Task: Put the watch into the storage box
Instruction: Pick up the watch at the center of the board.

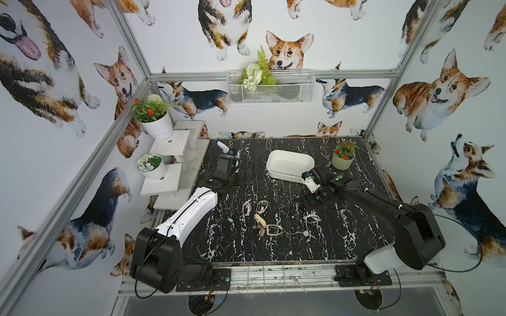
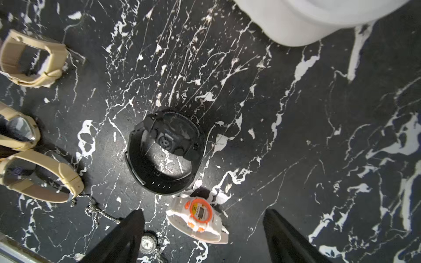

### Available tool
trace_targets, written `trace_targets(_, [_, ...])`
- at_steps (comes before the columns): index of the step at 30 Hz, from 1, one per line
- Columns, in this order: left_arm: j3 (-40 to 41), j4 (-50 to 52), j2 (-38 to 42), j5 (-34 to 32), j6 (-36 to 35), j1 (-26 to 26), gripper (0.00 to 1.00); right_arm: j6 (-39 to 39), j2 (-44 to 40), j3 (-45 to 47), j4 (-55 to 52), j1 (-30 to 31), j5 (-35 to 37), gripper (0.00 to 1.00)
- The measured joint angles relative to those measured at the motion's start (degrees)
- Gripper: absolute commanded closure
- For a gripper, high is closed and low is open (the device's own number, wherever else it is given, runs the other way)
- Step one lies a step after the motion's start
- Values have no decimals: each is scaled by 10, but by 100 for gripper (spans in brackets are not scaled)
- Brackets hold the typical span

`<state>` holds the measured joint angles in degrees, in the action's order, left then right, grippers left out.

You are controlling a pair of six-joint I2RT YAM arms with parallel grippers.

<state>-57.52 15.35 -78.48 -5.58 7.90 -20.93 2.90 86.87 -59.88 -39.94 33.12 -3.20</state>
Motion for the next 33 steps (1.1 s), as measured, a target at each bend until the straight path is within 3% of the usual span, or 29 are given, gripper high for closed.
trace_targets(14, [-4,2,-16,2,-3,-3,0,-57,117,-54,33,10,4,33])
trace_targets(24, [-5,4,-18,1,-5,-3,0,-72,156,-73,47,22,-3,73])
trace_targets(33, [-5,11,-15,-1,-5,-5,0,-74,117,-57,58,23,-23,89])
